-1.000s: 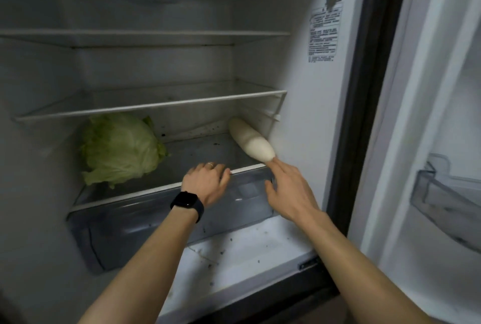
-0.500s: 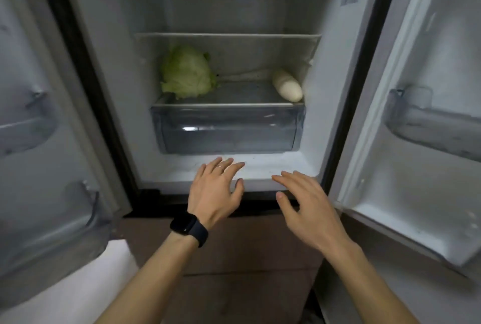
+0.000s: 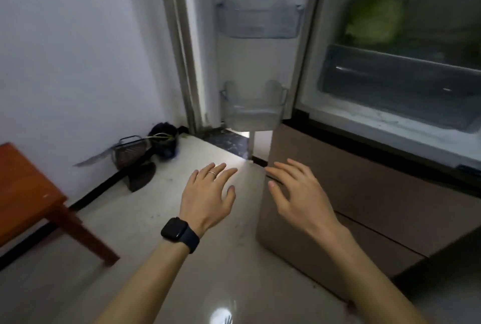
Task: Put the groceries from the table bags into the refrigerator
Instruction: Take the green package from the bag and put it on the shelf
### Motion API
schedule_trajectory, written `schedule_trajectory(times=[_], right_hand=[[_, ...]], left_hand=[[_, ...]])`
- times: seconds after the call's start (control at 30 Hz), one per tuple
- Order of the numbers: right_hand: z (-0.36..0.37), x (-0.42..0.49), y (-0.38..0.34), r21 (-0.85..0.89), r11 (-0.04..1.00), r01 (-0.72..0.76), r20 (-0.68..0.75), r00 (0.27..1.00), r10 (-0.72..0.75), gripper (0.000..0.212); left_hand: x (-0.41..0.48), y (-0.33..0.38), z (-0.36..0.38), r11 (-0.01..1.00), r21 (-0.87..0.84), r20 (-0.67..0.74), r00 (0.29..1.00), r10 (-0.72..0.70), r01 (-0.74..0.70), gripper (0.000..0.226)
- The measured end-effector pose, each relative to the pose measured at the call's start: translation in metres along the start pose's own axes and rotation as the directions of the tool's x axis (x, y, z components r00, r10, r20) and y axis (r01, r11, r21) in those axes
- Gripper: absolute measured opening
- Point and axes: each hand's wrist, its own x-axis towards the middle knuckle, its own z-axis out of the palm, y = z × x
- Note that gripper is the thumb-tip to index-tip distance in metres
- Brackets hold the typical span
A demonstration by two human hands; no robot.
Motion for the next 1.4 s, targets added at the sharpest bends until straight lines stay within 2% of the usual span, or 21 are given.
schedule_trajectory(times=[0.1,0.23,0.43,0.6,0.93,1.27,1.4], right_hand=[[0.037,0.010,-0.074,0.041,0.989,0.142,0.064,0.987,-0.144,0.039],[0.090,0.000,-0.187,0.103,0.946,0.306,0.135,0.938,-0.318,0.038],[0.165,-0.059,-0.371,0.198,0.869,0.453,0.190,0.852,-0.488,0.041],[0.208,-0.110,-0.508,0.276,0.766,0.581,0.198,0.745,-0.637,0.039],[0.290,-0.156,-0.692,0.381,0.605,0.699,0.280,0.537,-0.796,0.039],[0.406,-0.146,-0.852,0.456,0.531,0.715,0.321,0.424,-0.847,0.043],[0.450,-0.133,-0.912,0.478,0.521,0.707,0.350,0.391,-0.851,0.043]], left_hand=[[-0.059,-0.072,-0.032,0.984,0.029,-0.038,0.983,-0.177,0.178,0.047],[-0.158,-0.168,-0.079,0.924,0.067,-0.107,0.924,-0.368,0.376,0.047],[-0.329,-0.294,-0.149,0.782,0.079,-0.149,0.783,-0.603,0.618,0.047],[-0.459,-0.377,-0.202,0.659,0.052,-0.203,0.654,-0.729,0.751,0.048],[-0.613,-0.499,-0.246,0.446,0.032,-0.227,0.441,-0.868,0.895,0.047],[-0.680,-0.650,-0.270,0.325,0.044,-0.270,0.325,-0.906,0.945,0.045],[-0.692,-0.718,-0.284,0.301,0.081,-0.247,0.312,-0.917,0.950,0.046]])
